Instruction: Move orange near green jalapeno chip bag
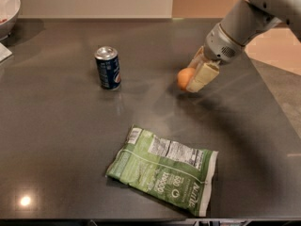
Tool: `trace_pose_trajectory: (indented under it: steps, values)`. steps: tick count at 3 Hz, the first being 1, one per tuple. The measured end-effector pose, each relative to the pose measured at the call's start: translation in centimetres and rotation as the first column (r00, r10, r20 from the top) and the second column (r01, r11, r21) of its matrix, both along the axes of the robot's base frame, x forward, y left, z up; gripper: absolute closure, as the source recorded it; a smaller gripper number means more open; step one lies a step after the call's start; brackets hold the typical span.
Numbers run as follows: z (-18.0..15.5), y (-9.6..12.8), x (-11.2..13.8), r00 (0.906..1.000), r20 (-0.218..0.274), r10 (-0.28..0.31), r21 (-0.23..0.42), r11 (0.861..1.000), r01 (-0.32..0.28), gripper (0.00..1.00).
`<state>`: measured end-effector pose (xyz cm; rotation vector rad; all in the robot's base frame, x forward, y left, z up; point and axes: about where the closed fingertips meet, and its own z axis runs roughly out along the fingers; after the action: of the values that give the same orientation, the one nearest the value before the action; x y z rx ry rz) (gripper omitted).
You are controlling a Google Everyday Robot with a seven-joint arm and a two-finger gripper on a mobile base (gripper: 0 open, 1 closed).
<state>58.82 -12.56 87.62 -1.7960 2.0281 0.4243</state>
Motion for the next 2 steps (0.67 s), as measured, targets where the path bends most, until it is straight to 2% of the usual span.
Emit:
trace_pose_trajectory:
  steps: [2]
  values:
    - [0.1,-0.7,-4.8,0.997,-0.024,0.073,-0.003,0.997,-0.073,1.0]
